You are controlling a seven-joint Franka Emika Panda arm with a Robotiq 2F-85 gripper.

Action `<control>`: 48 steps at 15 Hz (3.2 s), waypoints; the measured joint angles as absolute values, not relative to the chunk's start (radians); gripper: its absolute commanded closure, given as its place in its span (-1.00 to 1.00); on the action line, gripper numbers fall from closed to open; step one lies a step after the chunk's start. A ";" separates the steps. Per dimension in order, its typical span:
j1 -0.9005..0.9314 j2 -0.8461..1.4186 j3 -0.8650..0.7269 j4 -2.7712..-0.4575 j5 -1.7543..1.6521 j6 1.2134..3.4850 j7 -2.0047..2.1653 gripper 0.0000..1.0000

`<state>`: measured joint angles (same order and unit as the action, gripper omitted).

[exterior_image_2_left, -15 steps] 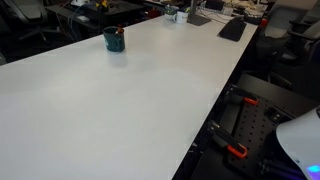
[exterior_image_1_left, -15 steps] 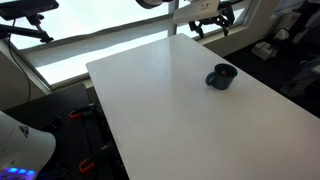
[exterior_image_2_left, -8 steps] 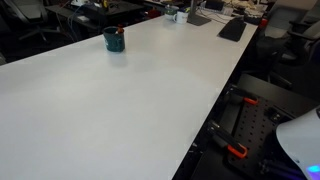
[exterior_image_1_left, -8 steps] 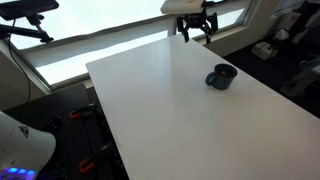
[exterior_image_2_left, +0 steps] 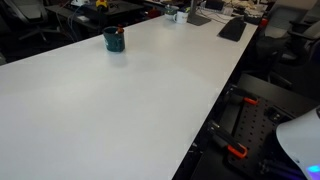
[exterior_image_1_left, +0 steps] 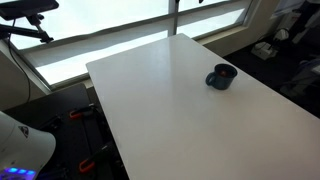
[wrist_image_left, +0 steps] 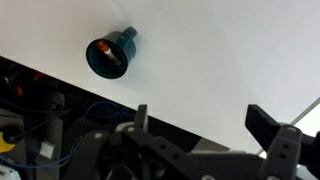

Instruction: Take the marker out of the mug and put it on the tabletop.

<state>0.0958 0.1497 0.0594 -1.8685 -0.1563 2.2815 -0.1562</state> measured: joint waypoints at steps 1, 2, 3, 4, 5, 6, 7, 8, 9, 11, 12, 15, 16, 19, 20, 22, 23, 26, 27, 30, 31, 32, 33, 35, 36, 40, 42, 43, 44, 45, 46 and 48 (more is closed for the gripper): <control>0.096 0.121 0.064 -1.869 -0.147 2.278 -0.166 -1.00; 0.096 0.094 0.066 -1.869 -0.143 2.273 -0.172 -1.00; 0.096 0.072 0.067 -1.871 -0.144 2.271 -0.173 -1.00; 0.096 0.061 0.067 -1.871 -0.144 2.271 -0.173 -1.00; 0.096 0.060 0.067 -1.871 -0.144 2.271 -0.173 -1.00; 0.096 0.065 0.067 -1.871 -0.144 2.271 -0.173 -1.00; 0.096 0.071 0.067 -1.872 -0.144 2.271 -0.173 -1.00; 0.096 0.076 0.067 -1.872 -0.144 2.271 -0.173 -1.00; 0.096 0.078 0.067 -1.871 -0.144 2.271 -0.173 -1.00; 0.096 0.081 0.067 -1.871 -0.146 2.271 -0.173 -1.00; 0.096 0.086 0.067 -1.871 -0.154 2.272 -0.173 -1.00; 0.093 0.124 0.059 -1.871 -0.201 2.280 -0.170 -1.00; 0.089 0.143 0.054 -1.871 -0.220 2.288 -0.169 -1.00; 0.073 0.211 0.029 -1.870 -0.281 2.353 -0.160 -1.00; 0.067 0.234 0.020 -1.867 -0.295 2.379 -0.157 -1.00; 0.054 0.282 0.000 -1.852 -0.310 2.425 -0.156 -1.00; 0.046 0.308 -0.008 -1.836 -0.311 2.444 -0.157 -1.00; 0.019 0.388 -0.026 -1.760 -0.311 2.481 -0.162 -1.00; 0.008 0.415 -0.028 -1.728 -0.308 2.486 -0.168 -1.00; -0.027 0.499 -0.028 -1.624 -0.285 2.486 -0.189 -1.00; -0.037 0.529 -0.029 -1.589 -0.275 2.485 -0.194 -1.00; -0.046 0.557 -0.028 -1.560 -0.259 2.475 -0.198 -1.00; -0.053 0.585 -0.028 -1.531 -0.243 2.457 -0.204 -1.00; -0.057 0.606 -0.028 -1.519 -0.241 2.458 -0.206 -1.00; -0.057 0.605 -0.028 -1.519 -0.241 2.458 -0.206 -1.00; -0.055 0.604 -0.028 -1.519 -0.241 2.458 -0.206 -1.00; -0.055 0.615 -0.028 -1.517 -0.240 2.453 -0.206 -1.00; -0.055 0.626 -0.028 -1.517 -0.239 2.452 -0.206 -1.00; -0.055 0.638 -0.027 -1.516 -0.239 2.451 -0.206 -1.00; -0.055 0.653 -0.025 -1.513 -0.239 2.451 -0.206 -1.00; -0.055 0.668 -0.023 -1.510 -0.239 2.451 -0.207 -1.00; -0.055 0.697 -0.019 -1.499 -0.239 2.451 -0.208 -1.00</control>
